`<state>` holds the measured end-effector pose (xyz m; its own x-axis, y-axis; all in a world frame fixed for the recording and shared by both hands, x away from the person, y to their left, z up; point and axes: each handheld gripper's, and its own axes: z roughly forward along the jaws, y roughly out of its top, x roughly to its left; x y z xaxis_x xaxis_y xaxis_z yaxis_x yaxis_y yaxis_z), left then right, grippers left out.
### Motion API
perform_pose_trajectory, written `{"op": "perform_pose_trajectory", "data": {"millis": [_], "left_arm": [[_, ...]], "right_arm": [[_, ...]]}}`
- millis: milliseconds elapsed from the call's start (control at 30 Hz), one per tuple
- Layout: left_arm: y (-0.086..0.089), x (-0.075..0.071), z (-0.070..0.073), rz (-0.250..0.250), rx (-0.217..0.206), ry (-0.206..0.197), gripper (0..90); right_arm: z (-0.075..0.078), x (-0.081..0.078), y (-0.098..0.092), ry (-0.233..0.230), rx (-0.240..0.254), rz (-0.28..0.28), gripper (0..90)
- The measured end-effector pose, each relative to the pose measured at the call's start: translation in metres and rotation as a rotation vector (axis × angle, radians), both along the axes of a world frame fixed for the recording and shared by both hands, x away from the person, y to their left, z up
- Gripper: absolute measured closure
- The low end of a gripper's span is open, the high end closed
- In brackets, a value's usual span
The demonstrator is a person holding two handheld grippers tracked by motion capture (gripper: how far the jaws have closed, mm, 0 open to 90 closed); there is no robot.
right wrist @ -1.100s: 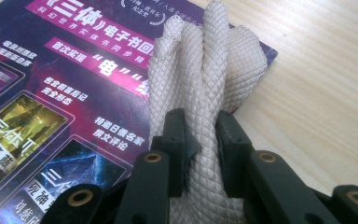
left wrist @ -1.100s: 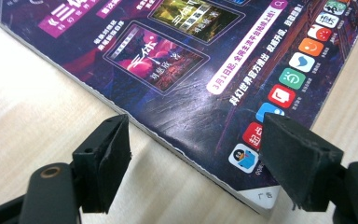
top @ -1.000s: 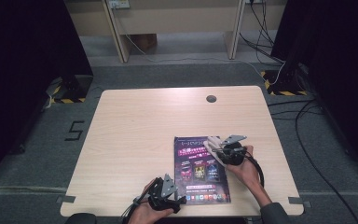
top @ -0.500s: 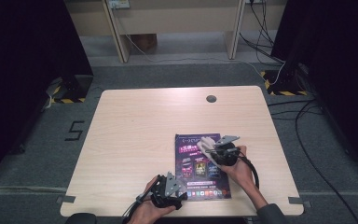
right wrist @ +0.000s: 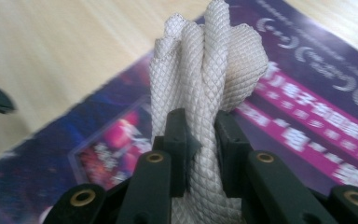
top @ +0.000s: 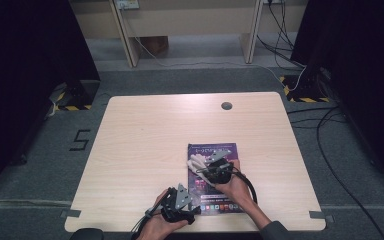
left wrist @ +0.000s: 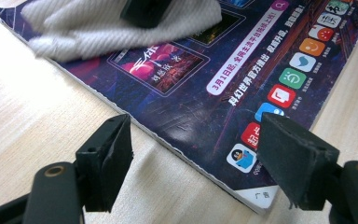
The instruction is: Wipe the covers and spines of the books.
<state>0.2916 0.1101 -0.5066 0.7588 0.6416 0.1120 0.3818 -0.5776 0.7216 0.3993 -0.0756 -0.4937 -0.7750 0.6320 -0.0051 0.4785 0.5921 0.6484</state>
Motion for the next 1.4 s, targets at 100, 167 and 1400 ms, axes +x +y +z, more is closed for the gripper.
{"op": "perform_pose_trajectory", "data": {"millis": [100, 167, 1400], "left_arm": [[0.000, 0.000, 0.000, 0.001, -0.003, 0.000, 25.8], [0.000, 0.000, 0.000, 0.002, -0.005, 0.000, 25.8], [0.000, -0.001, -0.001, 0.008, -0.009, -0.002, 25.9]], "right_arm": [[0.000, -0.005, 0.008, 0.009, 0.009, 0.023, 77.8], [0.000, -0.008, 0.012, 0.015, 0.010, 0.040, 77.8], [-0.001, -0.019, 0.015, 0.035, 0.027, 0.086, 77.1]]}}
